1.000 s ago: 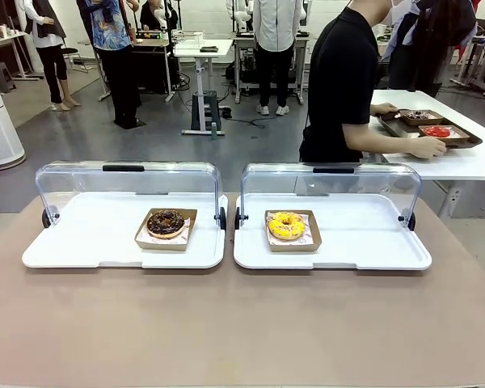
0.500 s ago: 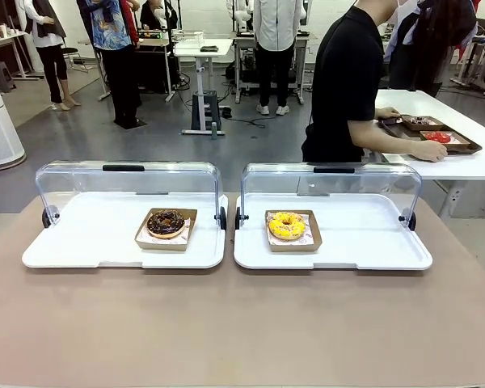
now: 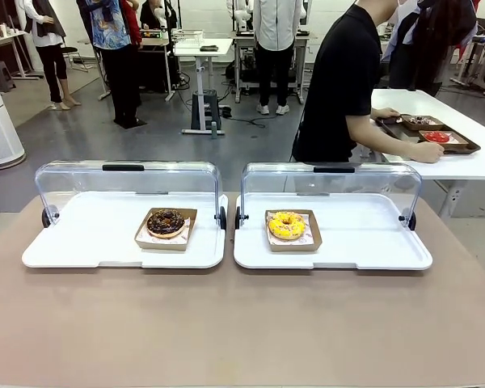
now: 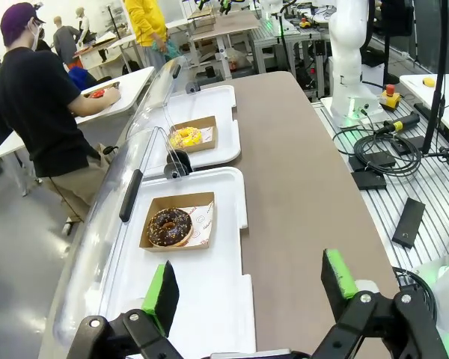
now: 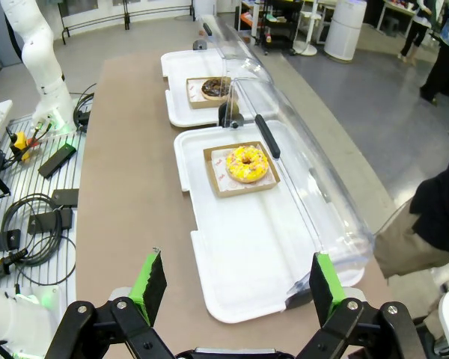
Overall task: Provide the desired donut to the person.
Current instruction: Place the picked Paper togo box onto the Handle tray extended by the person.
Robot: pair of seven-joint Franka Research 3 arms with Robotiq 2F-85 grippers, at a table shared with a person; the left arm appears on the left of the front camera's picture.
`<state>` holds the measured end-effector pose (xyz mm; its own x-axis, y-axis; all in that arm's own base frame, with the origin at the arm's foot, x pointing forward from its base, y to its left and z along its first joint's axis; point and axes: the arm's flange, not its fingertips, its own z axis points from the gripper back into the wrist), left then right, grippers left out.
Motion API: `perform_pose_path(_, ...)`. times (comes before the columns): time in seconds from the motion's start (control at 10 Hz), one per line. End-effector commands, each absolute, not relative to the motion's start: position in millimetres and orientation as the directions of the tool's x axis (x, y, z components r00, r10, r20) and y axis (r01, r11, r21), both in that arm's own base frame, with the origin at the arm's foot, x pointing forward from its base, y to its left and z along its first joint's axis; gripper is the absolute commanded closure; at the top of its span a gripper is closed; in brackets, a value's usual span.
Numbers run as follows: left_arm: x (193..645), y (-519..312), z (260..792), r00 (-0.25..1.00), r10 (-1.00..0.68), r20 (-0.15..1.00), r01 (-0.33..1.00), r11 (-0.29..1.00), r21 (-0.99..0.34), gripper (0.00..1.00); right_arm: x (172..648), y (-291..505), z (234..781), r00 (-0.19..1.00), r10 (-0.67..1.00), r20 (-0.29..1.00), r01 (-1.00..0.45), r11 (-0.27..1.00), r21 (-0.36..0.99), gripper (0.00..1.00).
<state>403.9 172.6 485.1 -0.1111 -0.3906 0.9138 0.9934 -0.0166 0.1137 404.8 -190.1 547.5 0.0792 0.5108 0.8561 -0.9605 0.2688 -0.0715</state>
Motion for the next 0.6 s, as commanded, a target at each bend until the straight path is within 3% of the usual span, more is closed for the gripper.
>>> perform_pose_path(0.0,401.7,172.6,487.7,-0.121,-0.389,0.913,0.992,-0.011,0.126,0.00,403.6,-189.2,547.4,0.076,0.514,0.854,-0.962,0.264,-0.073,0.00)
perform_pose_path(0.5,401.7,172.6,487.7,-0.121,-0.389,0.913,0.992,-0.011,0.126,0.00,403.6,-189.2,547.4,0.076,0.514,0.854,-0.962,0.264,-0.073,0.00)
